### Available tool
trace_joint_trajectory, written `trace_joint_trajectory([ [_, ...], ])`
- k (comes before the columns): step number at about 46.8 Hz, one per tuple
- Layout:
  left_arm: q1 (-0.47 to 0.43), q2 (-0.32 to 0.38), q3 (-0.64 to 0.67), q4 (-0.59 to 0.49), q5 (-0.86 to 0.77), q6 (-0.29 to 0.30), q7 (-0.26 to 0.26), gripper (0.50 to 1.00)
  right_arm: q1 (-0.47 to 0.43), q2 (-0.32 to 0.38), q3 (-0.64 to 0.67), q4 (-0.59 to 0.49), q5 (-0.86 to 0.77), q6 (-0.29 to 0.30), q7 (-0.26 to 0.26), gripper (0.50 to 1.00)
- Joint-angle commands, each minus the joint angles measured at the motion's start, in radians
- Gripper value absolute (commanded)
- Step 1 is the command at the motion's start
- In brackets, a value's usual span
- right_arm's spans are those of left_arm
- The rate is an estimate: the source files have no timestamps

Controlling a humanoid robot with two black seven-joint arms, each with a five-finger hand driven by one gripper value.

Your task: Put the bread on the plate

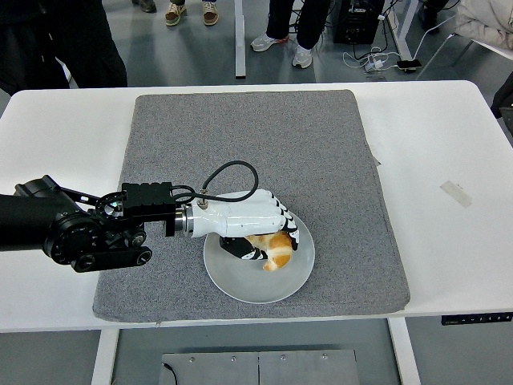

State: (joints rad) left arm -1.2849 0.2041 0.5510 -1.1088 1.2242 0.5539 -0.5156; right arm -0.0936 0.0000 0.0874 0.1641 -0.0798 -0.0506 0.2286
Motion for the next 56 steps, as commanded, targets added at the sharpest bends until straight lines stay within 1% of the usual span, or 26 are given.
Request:
trace_joint_trajectory([
  [1, 0.004, -0.005, 0.004, 0.000, 0.000, 0.001, 0.000, 0.500, 0.000, 0.000, 0.000, 0.000, 0.000, 0.000, 0.000, 1.000],
  [35, 0.032, 0.003, 0.004, 0.023, -0.009, 0.001, -0.004, 0.500, 0.000, 0.000, 0.000, 0.000, 0.000, 0.000, 0.000, 1.000],
  [39, 0.032, 0.003, 0.003, 0.021, -0.012, 0.000, -0.014, 0.500, 0.000, 0.000, 0.000, 0.000, 0.000, 0.000, 0.000, 1.000],
  [41, 0.030, 0.005, 0.003, 0.021, -0.015, 0.000, -0.027, 0.504, 0.000, 0.000, 0.000, 0.000, 0.000, 0.000, 0.000, 1.000],
  [42, 0.030, 0.005, 0.003, 0.021, -0.018, 0.000, -0.033, 0.601, 0.000, 0.000, 0.000, 0.000, 0.000, 0.000, 0.000, 1.000],
  [43, 0.030, 0.006, 0.001, 0.021, -0.020, 0.000, -0.043, 0.686, 0.000, 0.000, 0.000, 0.000, 0.000, 0.000, 0.000, 1.000],
  [44, 0.030, 0.006, 0.001, 0.021, -0.022, 0.000, -0.049, 0.737, 0.000, 0.000, 0.000, 0.000, 0.000, 0.000, 0.000, 1.000],
  [46, 0.029, 0.008, 0.000, 0.021, -0.022, 0.000, -0.061, 0.773, 0.000, 0.000, 0.000, 0.000, 0.000, 0.000, 0.000, 1.000],
  [50, 0.022, 0.011, -0.002, 0.017, -0.025, -0.003, -0.076, 0.823, 0.000, 0.000, 0.000, 0.000, 0.000, 0.000, 0.000, 1.000],
  [54, 0.013, 0.017, -0.003, 0.007, -0.023, -0.006, -0.095, 0.852, 0.000, 0.000, 0.000, 0.000, 0.000, 0.000, 0.000, 1.000],
  [56, 0.010, 0.029, -0.002, 0.003, -0.023, -0.009, -0.095, 0.861, 0.000, 0.000, 0.000, 0.000, 0.000, 0.000, 0.000, 1.000],
])
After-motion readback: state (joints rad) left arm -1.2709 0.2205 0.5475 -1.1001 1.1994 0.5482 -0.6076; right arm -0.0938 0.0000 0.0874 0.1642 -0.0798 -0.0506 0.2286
